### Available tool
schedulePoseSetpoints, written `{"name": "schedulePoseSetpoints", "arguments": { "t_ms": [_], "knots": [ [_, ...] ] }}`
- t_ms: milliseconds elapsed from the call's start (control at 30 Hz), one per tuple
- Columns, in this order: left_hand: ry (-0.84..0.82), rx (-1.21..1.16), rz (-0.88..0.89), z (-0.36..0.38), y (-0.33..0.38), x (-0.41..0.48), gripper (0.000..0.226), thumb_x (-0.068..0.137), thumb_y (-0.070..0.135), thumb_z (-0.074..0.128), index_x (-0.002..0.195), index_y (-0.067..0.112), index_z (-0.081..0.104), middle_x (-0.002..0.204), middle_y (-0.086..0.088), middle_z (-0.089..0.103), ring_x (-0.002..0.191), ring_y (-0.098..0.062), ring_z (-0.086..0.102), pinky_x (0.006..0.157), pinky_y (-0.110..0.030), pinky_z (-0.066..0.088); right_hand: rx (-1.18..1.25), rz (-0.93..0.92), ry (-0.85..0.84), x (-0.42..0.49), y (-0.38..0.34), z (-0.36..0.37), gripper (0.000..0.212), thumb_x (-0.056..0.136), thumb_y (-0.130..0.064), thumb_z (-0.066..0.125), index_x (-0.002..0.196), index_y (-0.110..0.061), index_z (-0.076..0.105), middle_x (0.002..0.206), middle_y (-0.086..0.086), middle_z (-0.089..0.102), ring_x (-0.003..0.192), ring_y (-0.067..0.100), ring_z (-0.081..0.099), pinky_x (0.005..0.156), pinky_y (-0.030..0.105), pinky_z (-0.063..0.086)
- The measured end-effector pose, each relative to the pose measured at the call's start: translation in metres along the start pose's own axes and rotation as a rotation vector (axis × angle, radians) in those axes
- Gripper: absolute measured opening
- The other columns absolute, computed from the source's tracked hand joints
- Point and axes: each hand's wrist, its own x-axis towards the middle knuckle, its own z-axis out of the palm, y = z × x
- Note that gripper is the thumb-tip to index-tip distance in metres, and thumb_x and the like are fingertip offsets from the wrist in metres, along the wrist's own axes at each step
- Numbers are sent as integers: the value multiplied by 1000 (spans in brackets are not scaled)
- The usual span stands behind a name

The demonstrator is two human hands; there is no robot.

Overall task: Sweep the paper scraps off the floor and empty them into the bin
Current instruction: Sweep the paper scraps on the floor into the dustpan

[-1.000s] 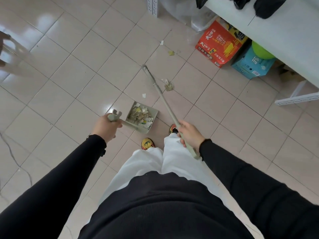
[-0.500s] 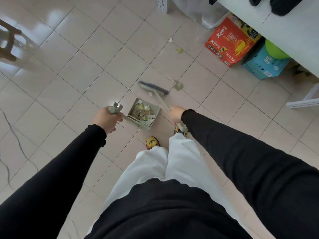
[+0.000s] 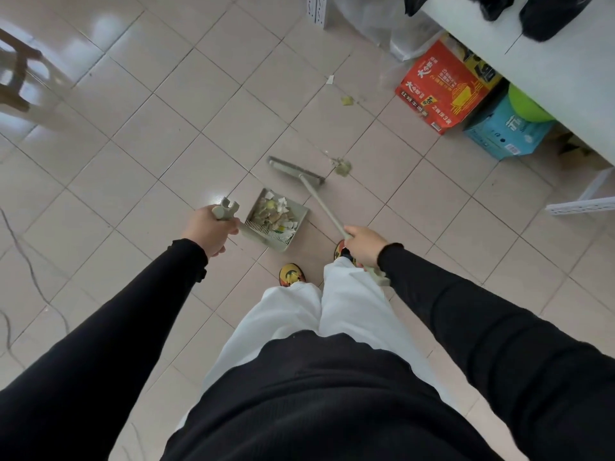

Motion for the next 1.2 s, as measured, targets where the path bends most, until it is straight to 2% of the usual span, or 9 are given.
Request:
{"name": "schedulePoseSetpoints", "arguments": {
  "t_ms": [133,200,300,533,733,900,1000,1133,1200],
  "knots": [
    [0,-1,-4,1,0,1,4,91,22,60,91,24,63,102,-13,75,51,-21,48,51,-26,39,85,37,-142,-9,3,3,51,98,-10,36,148,-18,40,80,9,50,50,17,45,43,23,40],
    [-7,3,-4,1,0,1,7,91,23,61,97,24,64,101,-12,75,52,-20,48,52,-26,40,143,33,-162,-29,19,-6,51,98,-15,40,149,-22,40,79,7,50,47,14,43,37,21,36],
    [-10,-3,7,0,1,2,19,91,23,60,109,18,66,100,-8,76,52,-20,47,52,-26,40,260,20,-188,-60,46,-17,50,99,-20,44,149,-27,41,84,8,50,44,11,40,38,23,35],
    [-36,23,56,12,19,5,26,94,21,60,119,15,64,99,-7,75,51,-18,45,48,-24,39,345,-32,-34,-69,62,-39,49,100,-20,45,148,-31,41,84,7,51,43,11,39,40,25,35],
    [-51,64,109,38,52,14,24,93,20,60,115,14,66,100,-12,76,51,-19,46,52,-26,41,296,-7,153,-44,66,-80,50,100,-18,41,149,-28,40,79,3,51,49,14,42,43,25,37],
    [-81,120,138,63,85,22,20,92,20,59,112,20,64,104,-14,75,55,-20,50,55,-28,45,299,55,250,-1,63,-116,52,100,-10,38,151,-17,36,74,6,47,50,18,42,42,26,36],
    [-96,170,151,77,105,26,14,91,18,58,104,20,62,104,-15,75,57,-22,52,59,-31,46,276,112,238,29,56,-130,54,100,-7,35,153,-15,32,71,8,48,50,19,45,39,24,37],
    [-112,204,146,90,123,32,10,92,20,56,100,19,61,104,-14,75,58,-22,53,60,-32,47,169,178,142,43,52,-124,50,101,-7,32,150,-14,37,71,13,53,56,24,48,55,33,40],
    [-117,221,149,93,128,35,13,92,21,55,102,16,63,103,-13,76,58,-23,53,59,-31,46,93,161,81,31,52,-118,46,100,-4,33,145,-7,42,72,11,51,55,22,48,55,32,41]
  ]
}}
